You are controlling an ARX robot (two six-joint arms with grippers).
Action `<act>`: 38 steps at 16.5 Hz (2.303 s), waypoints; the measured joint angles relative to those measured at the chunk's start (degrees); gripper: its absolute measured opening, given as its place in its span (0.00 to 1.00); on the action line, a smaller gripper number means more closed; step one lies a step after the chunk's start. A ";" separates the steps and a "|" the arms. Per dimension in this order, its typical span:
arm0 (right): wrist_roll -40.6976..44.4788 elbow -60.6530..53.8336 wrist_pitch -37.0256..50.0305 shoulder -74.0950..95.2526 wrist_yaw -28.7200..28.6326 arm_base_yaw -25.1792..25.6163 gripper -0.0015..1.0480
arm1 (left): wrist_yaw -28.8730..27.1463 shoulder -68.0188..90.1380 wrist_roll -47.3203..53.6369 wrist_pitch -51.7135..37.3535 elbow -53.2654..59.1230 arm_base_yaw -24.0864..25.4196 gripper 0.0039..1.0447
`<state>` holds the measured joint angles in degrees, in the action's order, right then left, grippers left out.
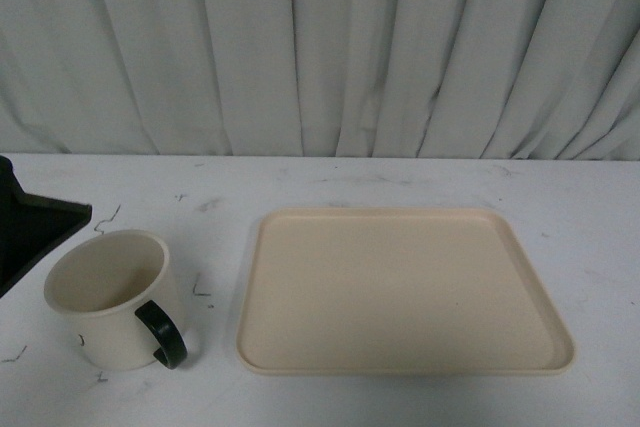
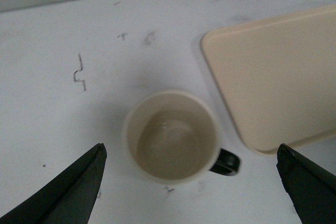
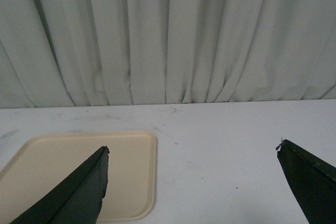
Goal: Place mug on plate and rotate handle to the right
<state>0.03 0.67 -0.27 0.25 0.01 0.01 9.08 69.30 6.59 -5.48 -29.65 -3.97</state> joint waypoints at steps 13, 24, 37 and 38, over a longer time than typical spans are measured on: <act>0.00 0.00 0.00 0.00 0.00 0.00 0.94 | 0.26 29.24 1.38 -6.84 -8.59 10.54 0.94; 0.00 0.00 0.00 0.00 0.00 0.00 0.94 | -3.13 27.47 -3.48 -3.67 -10.99 4.87 0.05; 0.00 0.00 0.00 0.00 0.00 0.00 0.94 | -9.35 24.72 -9.64 -0.98 -24.83 -19.06 0.02; 0.00 0.00 0.00 0.00 0.00 0.00 0.94 | -9.35 26.64 -9.70 -0.94 -25.73 -21.16 0.02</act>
<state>0.03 0.67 -0.27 0.25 0.01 0.01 -0.27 95.94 -3.11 -6.42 -55.37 -25.12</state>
